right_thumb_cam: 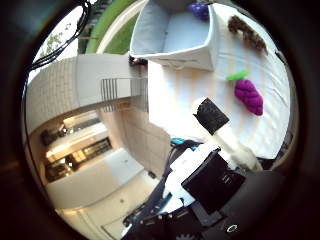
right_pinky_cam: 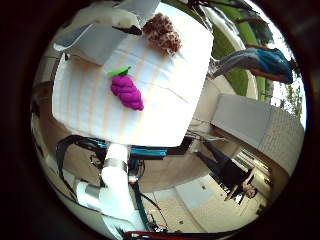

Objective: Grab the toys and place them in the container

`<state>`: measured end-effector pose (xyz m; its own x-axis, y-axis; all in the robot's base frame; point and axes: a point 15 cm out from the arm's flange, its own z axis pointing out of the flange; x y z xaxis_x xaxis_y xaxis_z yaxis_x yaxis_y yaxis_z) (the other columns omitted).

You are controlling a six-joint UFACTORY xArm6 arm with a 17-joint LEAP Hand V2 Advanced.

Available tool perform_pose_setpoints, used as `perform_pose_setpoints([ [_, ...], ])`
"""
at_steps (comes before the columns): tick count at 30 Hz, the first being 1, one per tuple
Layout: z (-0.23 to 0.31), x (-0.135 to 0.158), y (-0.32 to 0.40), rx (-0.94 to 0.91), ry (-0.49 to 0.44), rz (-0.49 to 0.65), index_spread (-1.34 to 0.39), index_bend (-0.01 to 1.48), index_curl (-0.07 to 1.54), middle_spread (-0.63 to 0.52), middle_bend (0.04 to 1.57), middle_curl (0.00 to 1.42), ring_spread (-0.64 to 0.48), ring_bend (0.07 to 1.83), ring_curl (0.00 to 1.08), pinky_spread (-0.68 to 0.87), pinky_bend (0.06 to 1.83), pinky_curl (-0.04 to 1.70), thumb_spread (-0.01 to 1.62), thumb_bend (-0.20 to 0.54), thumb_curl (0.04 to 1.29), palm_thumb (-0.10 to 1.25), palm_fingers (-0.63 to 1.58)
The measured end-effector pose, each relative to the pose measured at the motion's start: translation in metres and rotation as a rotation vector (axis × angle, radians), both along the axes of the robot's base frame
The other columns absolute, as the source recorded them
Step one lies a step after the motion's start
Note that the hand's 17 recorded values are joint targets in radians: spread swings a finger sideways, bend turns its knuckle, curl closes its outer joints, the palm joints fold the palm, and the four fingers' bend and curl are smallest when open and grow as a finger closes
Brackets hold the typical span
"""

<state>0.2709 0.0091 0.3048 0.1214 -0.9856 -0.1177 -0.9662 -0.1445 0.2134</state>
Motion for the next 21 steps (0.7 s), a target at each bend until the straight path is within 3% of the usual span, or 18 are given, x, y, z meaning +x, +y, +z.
perform_pose_setpoints([
  [11,-0.094,0.015,-0.037,-0.041,-0.090,-0.115,-0.03,0.14,0.24,0.08,0.21,0.37,0.32,0.56,0.33,0.49,0.66,0.24,1.15,-0.027,0.36,0.59,0.29],
  [21,-0.136,0.021,-0.032,-0.047,-0.037,-0.122,-0.01,0.16,0.24,0.04,0.24,0.40,0.29,0.58,0.34,0.47,0.63,0.20,1.14,-0.026,0.36,0.60,0.31],
])
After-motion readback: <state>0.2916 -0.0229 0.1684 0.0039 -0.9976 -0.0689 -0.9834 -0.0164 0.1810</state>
